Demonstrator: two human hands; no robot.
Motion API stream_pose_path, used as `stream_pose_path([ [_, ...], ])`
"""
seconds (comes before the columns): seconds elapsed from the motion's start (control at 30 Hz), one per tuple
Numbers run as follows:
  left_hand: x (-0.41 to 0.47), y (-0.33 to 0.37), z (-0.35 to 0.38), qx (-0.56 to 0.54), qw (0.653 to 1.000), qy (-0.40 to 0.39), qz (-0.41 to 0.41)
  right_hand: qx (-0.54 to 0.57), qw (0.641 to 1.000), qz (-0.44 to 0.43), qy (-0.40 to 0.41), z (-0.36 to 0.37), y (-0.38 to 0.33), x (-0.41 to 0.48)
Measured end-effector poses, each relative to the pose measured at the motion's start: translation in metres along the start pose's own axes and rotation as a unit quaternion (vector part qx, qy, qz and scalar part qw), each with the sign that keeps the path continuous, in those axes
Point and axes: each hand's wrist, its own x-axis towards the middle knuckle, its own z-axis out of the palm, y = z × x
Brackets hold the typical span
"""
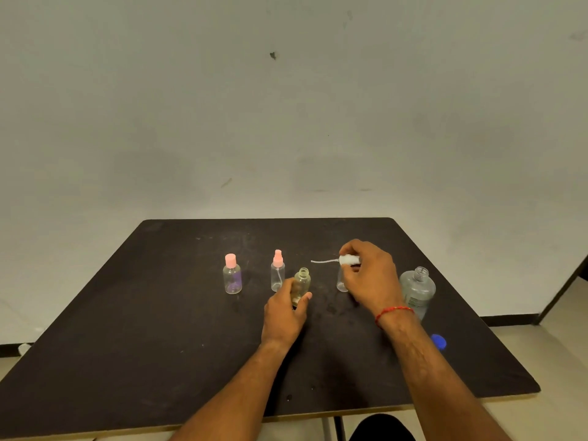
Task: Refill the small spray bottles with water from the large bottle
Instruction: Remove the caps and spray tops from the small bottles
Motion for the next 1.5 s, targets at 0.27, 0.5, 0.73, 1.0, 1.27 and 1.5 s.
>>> stream_pose_path([
  [0.27,0.0,0.002,0.001,-0.018,1.0,-0.002,0.006,0.082,0.993,0.064,0.063,0.034,0.017,-0.035],
  [0.5,0.004,0.004,0.005,-0.019,0.999,0.029,0.033,0.062,0.988,0.125,0.067,0.07,0.031,-0.053],
  [0.73,0.017,0.007,0.008,0.007,0.999,0.037,0.0,0.046,0.985,0.163,0.032,0.09,0.035,-0.053],
  [1.0,0.031,0.011,0.022,0.042,0.998,0.027,-0.023,0.028,0.986,0.164,0.012,0.101,0.04,-0.047],
  [1.27,0.042,0.009,0.027,0.031,0.998,0.037,-0.028,-0.001,0.988,0.152,-0.016,0.111,0.048,-0.038],
  [1.5,0.043,0.008,0.03,0.02,0.999,0.04,-0.029,-0.024,0.991,0.134,-0.016,0.117,0.052,-0.038],
])
